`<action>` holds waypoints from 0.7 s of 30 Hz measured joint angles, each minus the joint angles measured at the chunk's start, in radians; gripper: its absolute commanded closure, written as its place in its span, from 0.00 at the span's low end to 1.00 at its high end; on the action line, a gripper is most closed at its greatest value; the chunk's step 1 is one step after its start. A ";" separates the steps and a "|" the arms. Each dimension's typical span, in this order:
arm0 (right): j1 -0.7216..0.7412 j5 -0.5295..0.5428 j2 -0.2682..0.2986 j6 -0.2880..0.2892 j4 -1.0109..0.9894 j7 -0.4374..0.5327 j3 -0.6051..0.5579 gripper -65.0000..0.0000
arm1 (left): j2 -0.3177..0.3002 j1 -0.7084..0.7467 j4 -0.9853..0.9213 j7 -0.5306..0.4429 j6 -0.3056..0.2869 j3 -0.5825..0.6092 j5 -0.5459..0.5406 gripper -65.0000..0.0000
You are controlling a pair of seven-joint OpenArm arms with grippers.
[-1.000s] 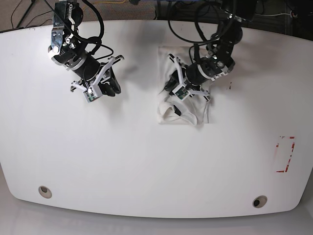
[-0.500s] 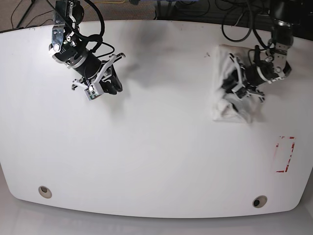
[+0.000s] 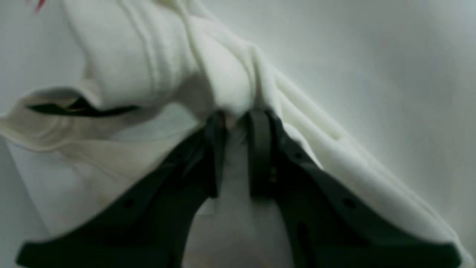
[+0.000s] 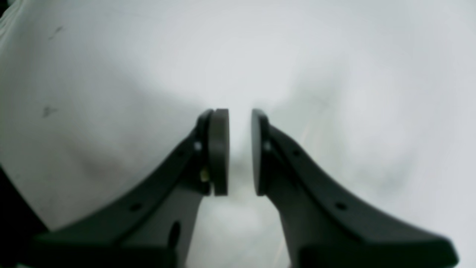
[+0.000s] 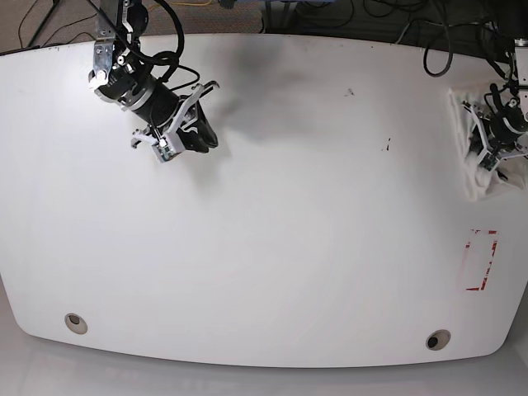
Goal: Layout the t-shirt on the table in an organized manner, then fold the t-shirt properly
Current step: 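Carry the folded shirt with the left gripper to the table edge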
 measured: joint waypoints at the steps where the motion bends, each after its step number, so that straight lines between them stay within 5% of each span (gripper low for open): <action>1: 0.000 0.000 -0.001 0.000 0.000 0.000 0.000 0.86 | -0.004 0.000 -0.011 -0.003 0.000 -0.013 0.000 0.85; 10: 0.000 -0.001 0.002 -0.005 0.000 0.000 0.001 0.86 | -0.063 -0.041 -0.067 0.090 -0.008 -0.031 0.068 0.85; 21: -0.025 -0.003 0.000 -0.005 0.025 -0.004 0.001 0.86 | -0.057 -0.092 -0.037 0.137 -0.023 -0.027 0.087 0.85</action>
